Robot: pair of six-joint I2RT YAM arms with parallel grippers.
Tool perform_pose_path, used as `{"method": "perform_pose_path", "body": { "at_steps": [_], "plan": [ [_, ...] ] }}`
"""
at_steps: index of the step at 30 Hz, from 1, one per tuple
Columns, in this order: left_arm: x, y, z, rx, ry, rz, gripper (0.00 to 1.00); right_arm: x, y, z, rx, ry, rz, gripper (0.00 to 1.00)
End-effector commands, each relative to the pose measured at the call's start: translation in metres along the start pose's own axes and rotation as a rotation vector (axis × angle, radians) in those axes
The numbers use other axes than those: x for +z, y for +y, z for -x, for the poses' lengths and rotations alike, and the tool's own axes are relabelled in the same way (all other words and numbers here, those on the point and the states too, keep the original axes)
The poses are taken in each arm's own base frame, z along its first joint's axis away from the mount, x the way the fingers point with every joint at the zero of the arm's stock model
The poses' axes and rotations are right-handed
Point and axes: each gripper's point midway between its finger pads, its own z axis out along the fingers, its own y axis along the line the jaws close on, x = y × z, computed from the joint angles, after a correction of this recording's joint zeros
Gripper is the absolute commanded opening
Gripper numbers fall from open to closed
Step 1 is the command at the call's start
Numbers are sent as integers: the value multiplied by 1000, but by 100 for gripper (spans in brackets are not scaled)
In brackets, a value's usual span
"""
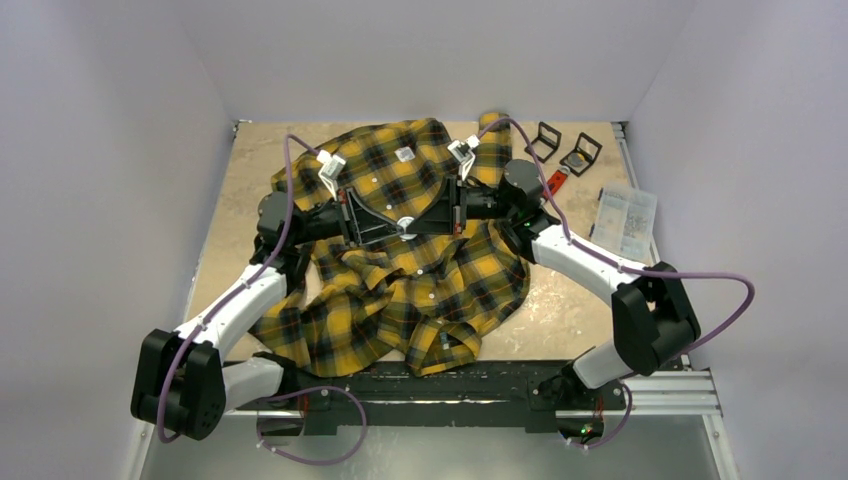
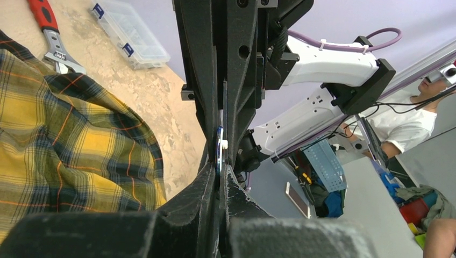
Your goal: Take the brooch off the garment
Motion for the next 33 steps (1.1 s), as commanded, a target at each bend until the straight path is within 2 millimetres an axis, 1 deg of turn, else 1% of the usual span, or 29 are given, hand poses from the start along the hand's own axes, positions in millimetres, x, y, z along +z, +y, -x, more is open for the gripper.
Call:
{"method": "perform_pose_path", "body": {
  "at_steps": [1, 3, 11, 15, 21, 24, 29, 33],
  "plan": [
    [3, -29, 3, 119, 28, -83, 0, 2, -6, 12, -12, -38, -52, 4],
    [3, -28, 2, 116, 29, -81, 0, 0, -11, 14, -2, -55, -74, 4],
    [2, -28, 1, 119, 28, -77, 0, -2, -15, 16, 11, -68, -95, 5],
    [1, -29, 1, 141, 28, -72, 0, -3, -21, 16, 35, -71, -115, 6],
    [0, -28, -1, 187, 45, -64, 0, -2, -23, 15, 39, -54, -111, 5],
    [-1, -29, -2, 206, 49, -66, 0, -3, -21, 14, 49, -48, -98, 5],
    [-3, -28, 0, 248, 30, -29, 0, -11, -29, 21, 87, -100, -134, 5],
    [-5, -26, 0, 249, 20, -8, 0, -15, -25, 24, 81, -128, -118, 5]
  ]
}}
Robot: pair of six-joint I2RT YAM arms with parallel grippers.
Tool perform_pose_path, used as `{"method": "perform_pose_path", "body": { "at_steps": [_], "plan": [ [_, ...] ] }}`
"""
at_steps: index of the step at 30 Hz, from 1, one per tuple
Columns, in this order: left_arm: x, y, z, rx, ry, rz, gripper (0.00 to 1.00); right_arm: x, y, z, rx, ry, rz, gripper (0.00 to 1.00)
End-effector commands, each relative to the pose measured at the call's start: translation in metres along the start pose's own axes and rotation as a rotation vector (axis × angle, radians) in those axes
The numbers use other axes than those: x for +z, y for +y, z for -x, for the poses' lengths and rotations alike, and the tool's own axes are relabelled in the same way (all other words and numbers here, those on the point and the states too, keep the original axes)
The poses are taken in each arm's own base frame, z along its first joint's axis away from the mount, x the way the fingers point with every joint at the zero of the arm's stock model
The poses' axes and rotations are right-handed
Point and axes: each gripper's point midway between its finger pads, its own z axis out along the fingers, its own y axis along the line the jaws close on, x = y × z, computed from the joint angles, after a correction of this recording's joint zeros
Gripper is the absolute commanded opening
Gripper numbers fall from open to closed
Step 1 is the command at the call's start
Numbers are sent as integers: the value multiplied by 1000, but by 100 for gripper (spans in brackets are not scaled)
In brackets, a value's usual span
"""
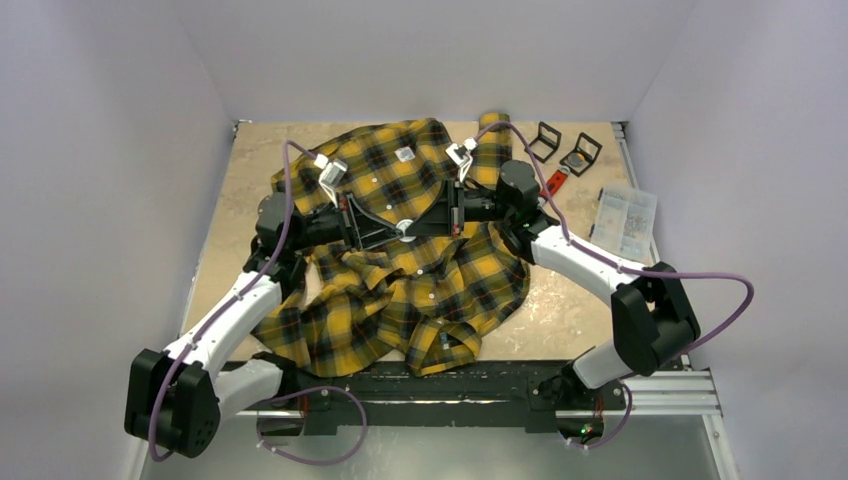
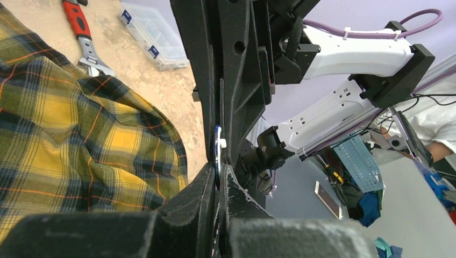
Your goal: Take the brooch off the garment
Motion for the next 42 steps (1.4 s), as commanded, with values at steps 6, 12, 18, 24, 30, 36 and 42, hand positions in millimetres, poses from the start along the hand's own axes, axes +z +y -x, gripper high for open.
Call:
{"method": "perform_pose_path", "body": {
  "at_steps": [6, 12, 18, 24, 30, 36, 42],
  "plan": [
    [-3, -18, 9, 54, -21, -23, 0, -15, 5, 30, -52, -146, -2, 10],
    [-2, 0, 14, -33, -51, 30, 0, -18, 17, 32, -128, -156, 22, 17],
    [2, 3, 20, -16, -44, 27, 0, -19, 24, 33, -170, -151, 36, 38],
    [-6, -2, 26, 339, 31, 50, 0, -22, 31, 34, -234, -94, 10, 66],
    [-26, -16, 4, 930, 213, 47, 0, -34, 23, 21, -423, 37, -100, 81],
    [-43, -20, -27, 1507, 317, 5, 0, -52, 21, 8, -554, 149, -194, 95],
    [-43, -6, -39, 2076, 375, -24, 0, -52, 36, -3, -674, 228, -162, 95]
  ]
}}
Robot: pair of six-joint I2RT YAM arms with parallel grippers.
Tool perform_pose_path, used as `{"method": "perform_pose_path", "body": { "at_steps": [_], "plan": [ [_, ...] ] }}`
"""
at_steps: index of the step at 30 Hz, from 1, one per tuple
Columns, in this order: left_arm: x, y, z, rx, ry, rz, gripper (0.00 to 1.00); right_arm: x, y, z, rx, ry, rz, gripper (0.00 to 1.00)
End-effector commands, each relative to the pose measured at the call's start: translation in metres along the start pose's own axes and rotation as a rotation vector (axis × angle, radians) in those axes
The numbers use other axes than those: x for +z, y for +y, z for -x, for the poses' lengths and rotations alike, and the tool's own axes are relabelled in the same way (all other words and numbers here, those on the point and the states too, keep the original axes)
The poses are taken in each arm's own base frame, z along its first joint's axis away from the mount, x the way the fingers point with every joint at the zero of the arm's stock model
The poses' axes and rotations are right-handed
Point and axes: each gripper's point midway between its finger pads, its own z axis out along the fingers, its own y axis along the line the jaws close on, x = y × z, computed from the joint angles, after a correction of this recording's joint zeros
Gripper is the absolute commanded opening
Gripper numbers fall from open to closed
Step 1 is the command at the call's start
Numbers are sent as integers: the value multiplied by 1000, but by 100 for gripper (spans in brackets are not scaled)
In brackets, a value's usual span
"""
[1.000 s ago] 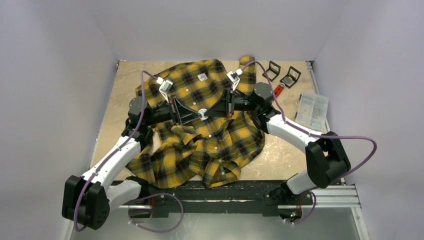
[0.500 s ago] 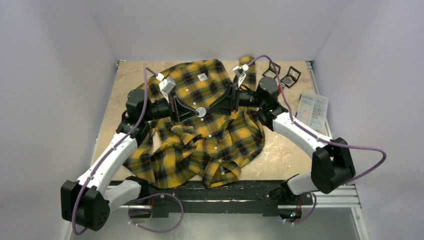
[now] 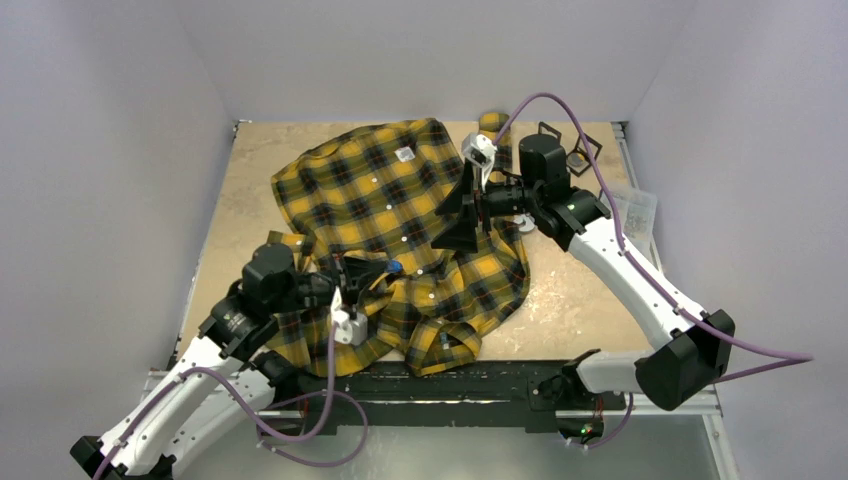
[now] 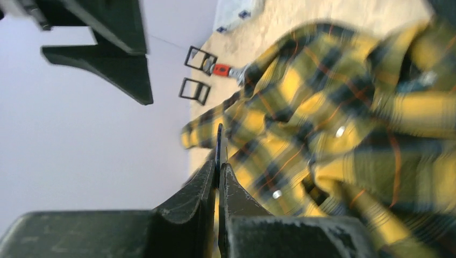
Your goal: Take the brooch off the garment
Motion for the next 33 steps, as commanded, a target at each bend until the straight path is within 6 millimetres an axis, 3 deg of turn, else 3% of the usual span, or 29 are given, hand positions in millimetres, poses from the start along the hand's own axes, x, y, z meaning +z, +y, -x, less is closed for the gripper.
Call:
{"method": "perform_pose_path", "body": {
  "at_steps": [1, 3, 9, 14, 17, 23, 33],
  "plan": [
    [6, -3, -34, 590, 126, -16, 0, -6, 17, -7, -146, 75, 25, 95],
    [9, 2, -35, 700, 132, 12, 0, 0, 23, -8, -175, 81, 43, 95],
    [12, 5, -18, 787, 90, 12, 0, 27, 44, -17, -360, 122, 64, 92],
    [13, 6, -3, 827, 62, -14, 0, 36, 48, -8, -498, 91, 56, 88],
    [14, 6, 5, 838, 44, -28, 0, 37, 49, 0, -523, 67, 49, 86],
    [17, 9, 13, 850, 37, -25, 0, 42, 57, -15, -533, 120, 88, 82],
    [22, 11, 21, 847, 28, -22, 0, 47, 61, -20, -546, 139, 92, 80]
  ]
}}
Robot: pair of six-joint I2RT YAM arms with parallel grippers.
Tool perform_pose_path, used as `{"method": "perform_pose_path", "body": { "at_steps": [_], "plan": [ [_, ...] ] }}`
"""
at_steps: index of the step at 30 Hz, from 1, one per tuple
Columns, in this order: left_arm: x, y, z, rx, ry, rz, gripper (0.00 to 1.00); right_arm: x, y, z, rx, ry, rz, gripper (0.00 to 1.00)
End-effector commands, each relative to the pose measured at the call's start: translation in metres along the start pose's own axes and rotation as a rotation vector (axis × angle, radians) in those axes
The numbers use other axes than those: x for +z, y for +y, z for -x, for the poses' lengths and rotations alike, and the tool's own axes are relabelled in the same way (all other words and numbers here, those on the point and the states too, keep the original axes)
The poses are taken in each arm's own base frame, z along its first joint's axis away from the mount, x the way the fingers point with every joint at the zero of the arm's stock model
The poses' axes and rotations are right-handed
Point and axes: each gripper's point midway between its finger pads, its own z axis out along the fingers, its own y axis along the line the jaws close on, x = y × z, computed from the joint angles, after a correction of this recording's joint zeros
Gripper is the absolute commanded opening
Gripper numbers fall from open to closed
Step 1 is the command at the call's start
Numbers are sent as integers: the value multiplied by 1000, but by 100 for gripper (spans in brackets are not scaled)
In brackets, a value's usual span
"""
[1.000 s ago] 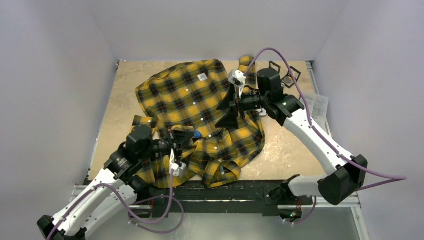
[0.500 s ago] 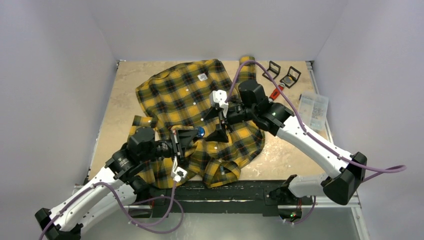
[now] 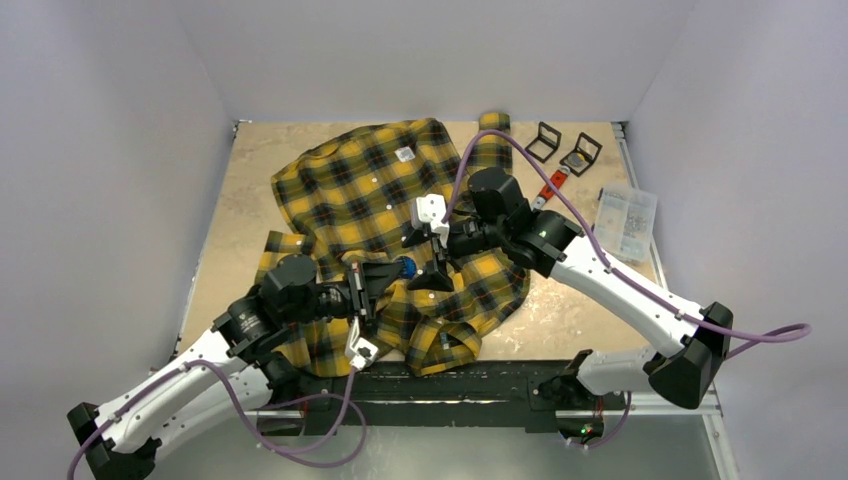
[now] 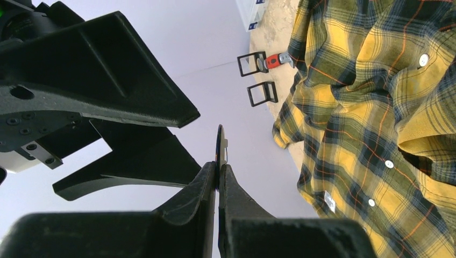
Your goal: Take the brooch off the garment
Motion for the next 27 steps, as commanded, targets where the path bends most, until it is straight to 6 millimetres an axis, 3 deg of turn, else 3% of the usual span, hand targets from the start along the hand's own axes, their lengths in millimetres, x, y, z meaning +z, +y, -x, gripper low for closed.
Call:
{"method": "perform_pose_path", "body": {
  "at_steps": [1, 9, 16, 27],
  "plan": [
    [-5, 30, 0, 40, 9, 56, 0, -6, -4, 20, -62, -24, -31, 80],
    [-1, 34, 2, 38, 4, 60, 0, -6, -3, 10, -69, 13, -42, 75],
    [1, 36, 4, 36, -2, 60, 0, -7, -1, 7, -69, 20, -41, 61],
    [2, 39, 4, 28, -4, 67, 0, -7, -3, 5, -65, 28, -48, 59]
  ]
}}
